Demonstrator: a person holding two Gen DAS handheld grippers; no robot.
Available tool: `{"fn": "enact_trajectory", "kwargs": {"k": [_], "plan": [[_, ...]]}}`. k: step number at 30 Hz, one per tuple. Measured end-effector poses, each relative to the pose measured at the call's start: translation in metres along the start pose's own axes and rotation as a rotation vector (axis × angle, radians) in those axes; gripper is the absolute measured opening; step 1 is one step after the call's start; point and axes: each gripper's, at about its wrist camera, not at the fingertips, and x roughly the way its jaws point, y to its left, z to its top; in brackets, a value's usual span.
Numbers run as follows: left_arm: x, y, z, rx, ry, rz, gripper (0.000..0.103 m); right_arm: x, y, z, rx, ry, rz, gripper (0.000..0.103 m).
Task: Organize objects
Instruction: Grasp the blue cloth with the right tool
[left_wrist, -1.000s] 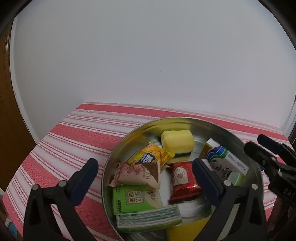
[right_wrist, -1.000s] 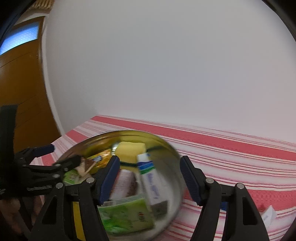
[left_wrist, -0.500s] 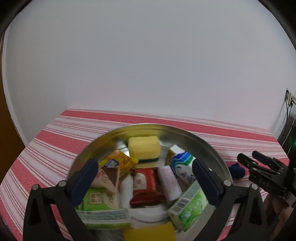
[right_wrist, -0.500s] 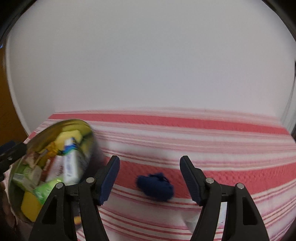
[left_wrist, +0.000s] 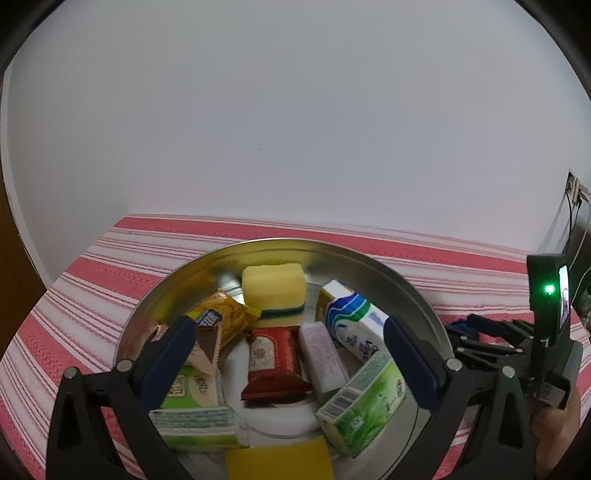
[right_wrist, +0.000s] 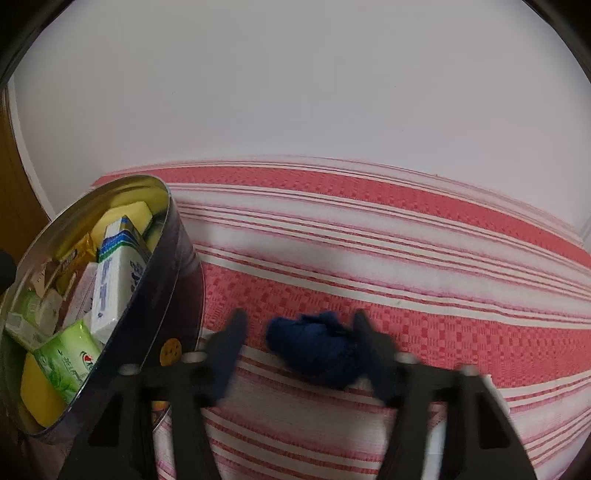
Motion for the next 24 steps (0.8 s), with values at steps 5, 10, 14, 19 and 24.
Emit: {"fn": "enact_trajectory", "kwargs": {"k": [5, 10, 14, 19, 24], "plan": [[0.001, -0.010, 0.000, 0.012, 0.009, -0.009, 0.103, -0.001, 0.008, -0.002, -0.034, -0.004, -0.011, 0.047], [0.002, -0.021, 0.000, 0.025, 0.011, -0.015, 0.103, -0.019, 0.002, -0.008, -0.025, -0.047, -0.008, 0.045], [0.005, -0.032, -0.001, 0.045, 0.018, -0.018, 0.103, -0.031, 0.000, -0.012, -0.021, -0.091, -0.012, 0.045], [0.007, -0.044, 0.000, 0.057, 0.020, -0.028, 0.103, -0.050, -0.010, -0.017, 0.006, -0.172, -0.054, 0.045], [0.006, -0.069, 0.001, 0.081, 0.013, -0.052, 0.103, -0.073, -0.038, -0.025, 0.062, -0.249, -0.118, 0.045]]}}
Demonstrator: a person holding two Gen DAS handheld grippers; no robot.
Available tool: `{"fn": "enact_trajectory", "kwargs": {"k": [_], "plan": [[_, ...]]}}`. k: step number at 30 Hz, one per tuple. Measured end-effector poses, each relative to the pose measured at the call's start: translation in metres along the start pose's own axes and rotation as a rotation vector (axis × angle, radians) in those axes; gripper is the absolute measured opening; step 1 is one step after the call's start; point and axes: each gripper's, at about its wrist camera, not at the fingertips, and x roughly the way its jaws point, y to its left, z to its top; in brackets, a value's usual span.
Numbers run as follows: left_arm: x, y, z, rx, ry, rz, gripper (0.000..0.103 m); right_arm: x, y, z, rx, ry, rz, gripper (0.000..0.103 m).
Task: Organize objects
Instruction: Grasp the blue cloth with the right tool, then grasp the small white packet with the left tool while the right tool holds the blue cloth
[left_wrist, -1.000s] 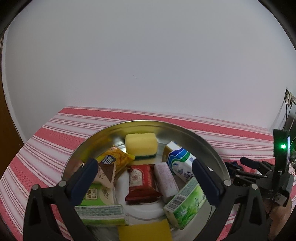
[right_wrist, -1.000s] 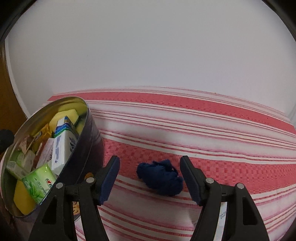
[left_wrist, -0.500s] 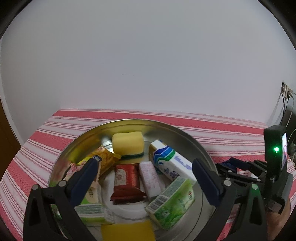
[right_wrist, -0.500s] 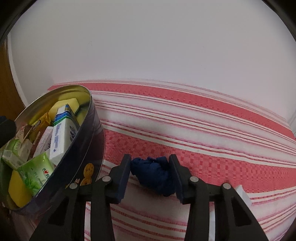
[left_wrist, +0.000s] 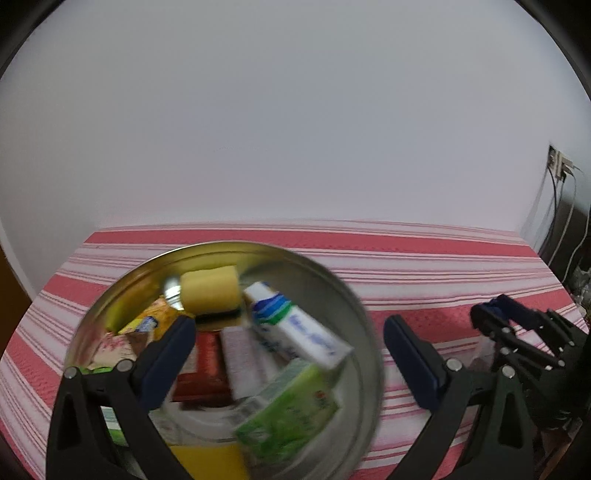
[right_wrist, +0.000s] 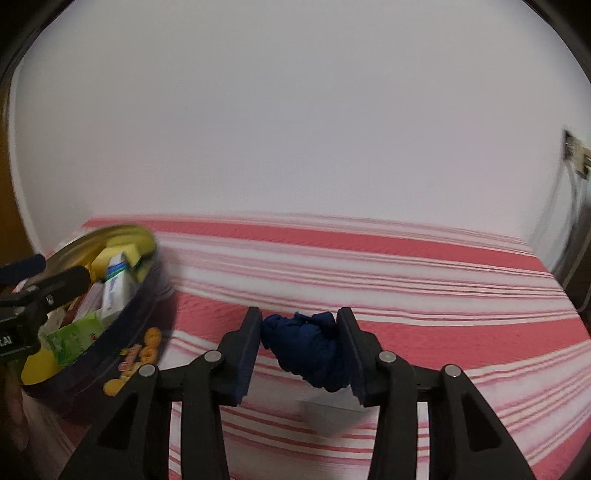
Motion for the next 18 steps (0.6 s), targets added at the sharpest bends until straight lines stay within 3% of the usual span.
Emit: {"fn": "enact_trajectory", "kwargs": {"k": [12, 18], "plan": [[0.009, -0.091, 0.000, 0.156, -0.034, -0.120, 0.103, -0.006, -0.079, -0.008, 0.108, -0.001, -0.181, 0.045], [0.029, -0.134, -0.011, 0.269, 0.029, -0.233, 0.103, -0.006, -0.094, -0.008, 0.143, 0.005, -0.206, 0.045]]}}
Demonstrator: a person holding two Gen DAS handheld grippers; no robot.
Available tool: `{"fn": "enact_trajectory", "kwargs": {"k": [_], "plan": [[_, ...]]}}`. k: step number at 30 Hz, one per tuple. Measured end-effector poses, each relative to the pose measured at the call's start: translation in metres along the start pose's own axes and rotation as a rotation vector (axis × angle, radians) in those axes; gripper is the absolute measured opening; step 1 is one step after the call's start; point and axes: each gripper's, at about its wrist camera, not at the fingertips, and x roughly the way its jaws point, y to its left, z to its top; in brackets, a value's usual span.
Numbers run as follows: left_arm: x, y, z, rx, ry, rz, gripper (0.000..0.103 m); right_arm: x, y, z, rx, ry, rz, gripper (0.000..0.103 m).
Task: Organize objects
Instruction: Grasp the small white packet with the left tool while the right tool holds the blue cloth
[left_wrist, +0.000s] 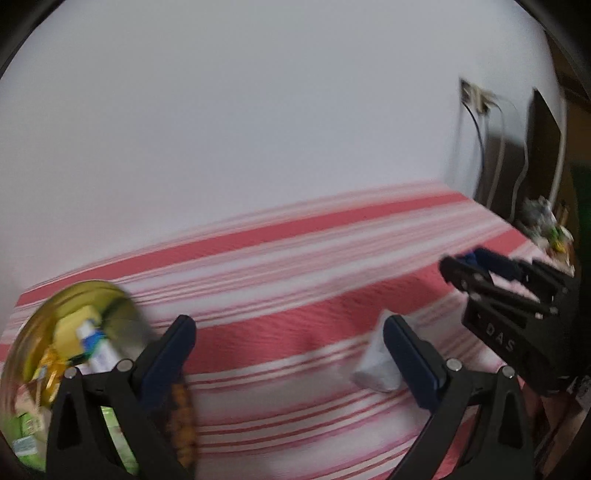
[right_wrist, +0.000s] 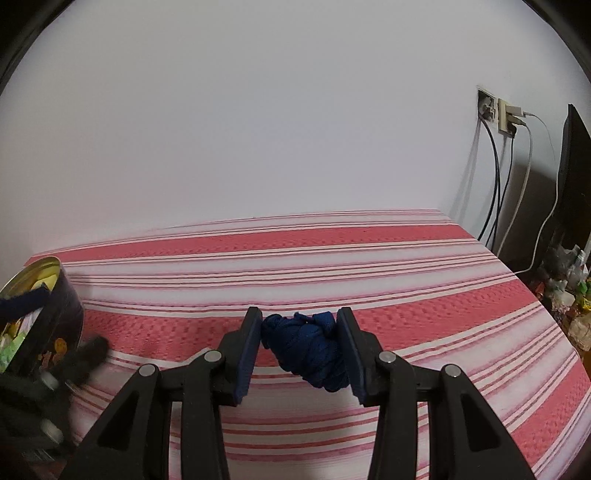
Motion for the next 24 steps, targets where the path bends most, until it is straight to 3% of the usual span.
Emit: {"fn": "enact_trajectory", "kwargs": {"k": [4, 15, 18, 20, 22, 24], "plan": [[0.013, -0.015, -0.001, 0.018, 0.038, -0.052, 0.102, 0.005, -0.006, -0.001, 0.033, 0.024, -0.001, 0.045], [0.030, -0.036, -0.012, 0.106, 0.103, -0.056, 0.099, 0.005, -0.014, -0.004, 0.075, 0.044, -0.022, 0.045], [0.032, -0.036, -0.011, 0.098, 0.114, -0.115, 0.086, 0.006, -0.014, -0.005, 0.074, 0.050, -0.025, 0.045], [0.030, -0.037, -0.012, 0.108, 0.111, -0.147, 0.071, 0.005, -0.013, -0.005, 0.065, 0.050, -0.028, 0.045], [0.027, -0.039, -0.014, 0.132, 0.106, -0.169, 0.048, 0.005, -0.011, -0.004, 0.055, 0.049, -0.032, 0.045], [0.025, -0.043, -0.015, 0.157, 0.103, -0.192, 0.038, 0.004, -0.010, -0.005, 0.049, 0.047, -0.035, 0.045]]}}
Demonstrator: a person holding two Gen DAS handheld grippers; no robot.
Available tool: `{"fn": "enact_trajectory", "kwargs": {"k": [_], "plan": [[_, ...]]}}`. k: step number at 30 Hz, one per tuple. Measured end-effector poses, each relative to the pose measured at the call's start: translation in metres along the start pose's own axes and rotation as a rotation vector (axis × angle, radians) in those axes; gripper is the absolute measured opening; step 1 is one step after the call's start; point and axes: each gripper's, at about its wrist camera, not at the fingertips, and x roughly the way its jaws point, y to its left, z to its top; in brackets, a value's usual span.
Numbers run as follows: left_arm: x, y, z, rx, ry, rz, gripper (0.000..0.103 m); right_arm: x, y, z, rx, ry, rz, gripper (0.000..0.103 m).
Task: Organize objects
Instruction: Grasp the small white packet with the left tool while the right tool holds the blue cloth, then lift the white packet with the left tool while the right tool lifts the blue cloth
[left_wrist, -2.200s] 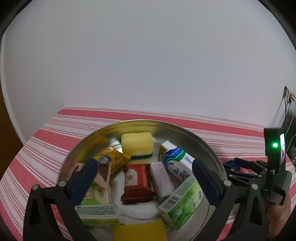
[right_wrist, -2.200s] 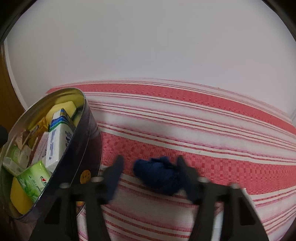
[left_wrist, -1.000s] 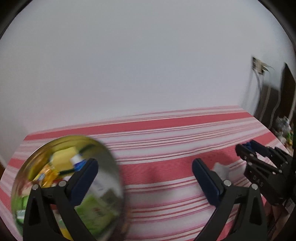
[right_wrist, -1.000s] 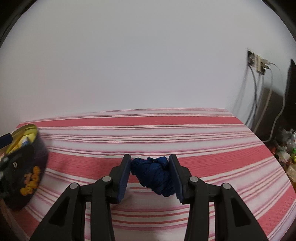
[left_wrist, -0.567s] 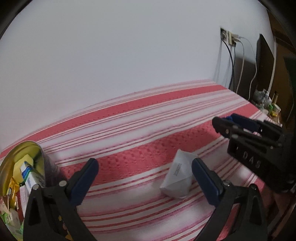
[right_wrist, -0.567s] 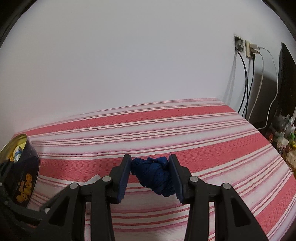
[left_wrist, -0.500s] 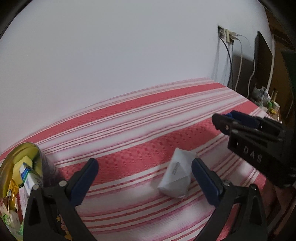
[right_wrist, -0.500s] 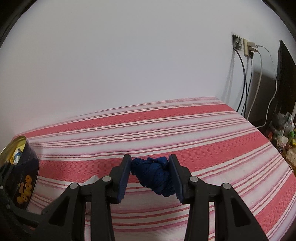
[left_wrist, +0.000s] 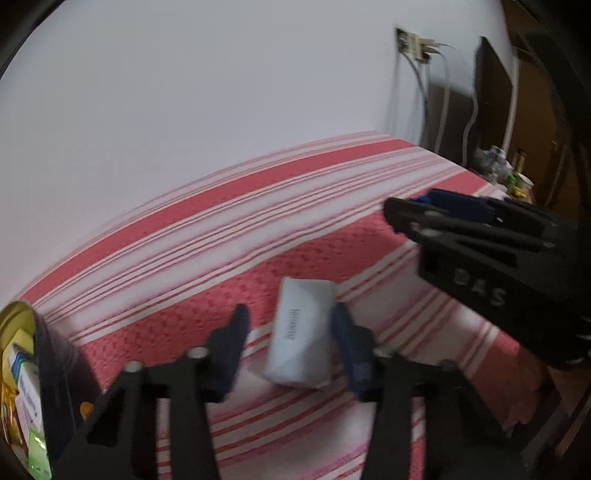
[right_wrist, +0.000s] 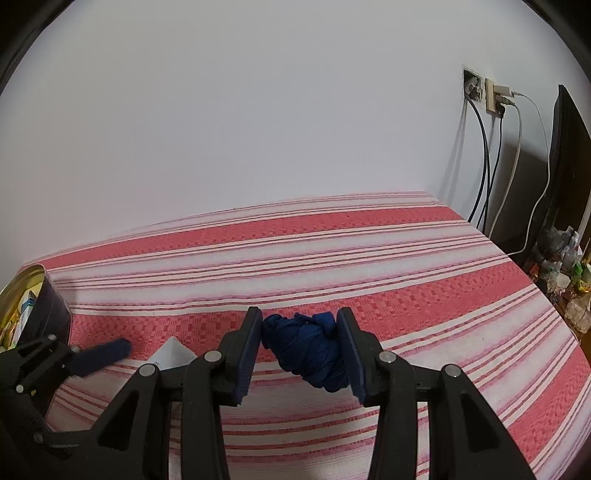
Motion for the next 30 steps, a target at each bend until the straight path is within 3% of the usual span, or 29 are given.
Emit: {"fn": "enact_trajectory", "kwargs": {"k": [1, 5, 7, 30], "plan": [[-0.0009, -0.0015, -0.0006, 0.008, -0.001, -0.006, 0.032, 0.0001, -0.0007, 0.0002, -0.001, 0.000, 0.001, 0.045], [-0.0024, -0.0034, -0.0010, 0.020, -0.004, -0.009, 0.029, 0.0034, -0.0051, 0.0017, -0.008, -0.003, 0.003, 0.045], [-0.0053, -0.0024, -0.0015, 0.020, -0.011, -0.020, 0.019, 0.0027, -0.0046, 0.0022, -0.010, -0.009, 0.001, 0.045], [-0.0058, -0.0047, -0.0045, 0.002, -0.019, -0.017, 0.006, 0.0000, -0.0056, 0.0020, -0.026, -0.032, 0.005, 0.045]]}}
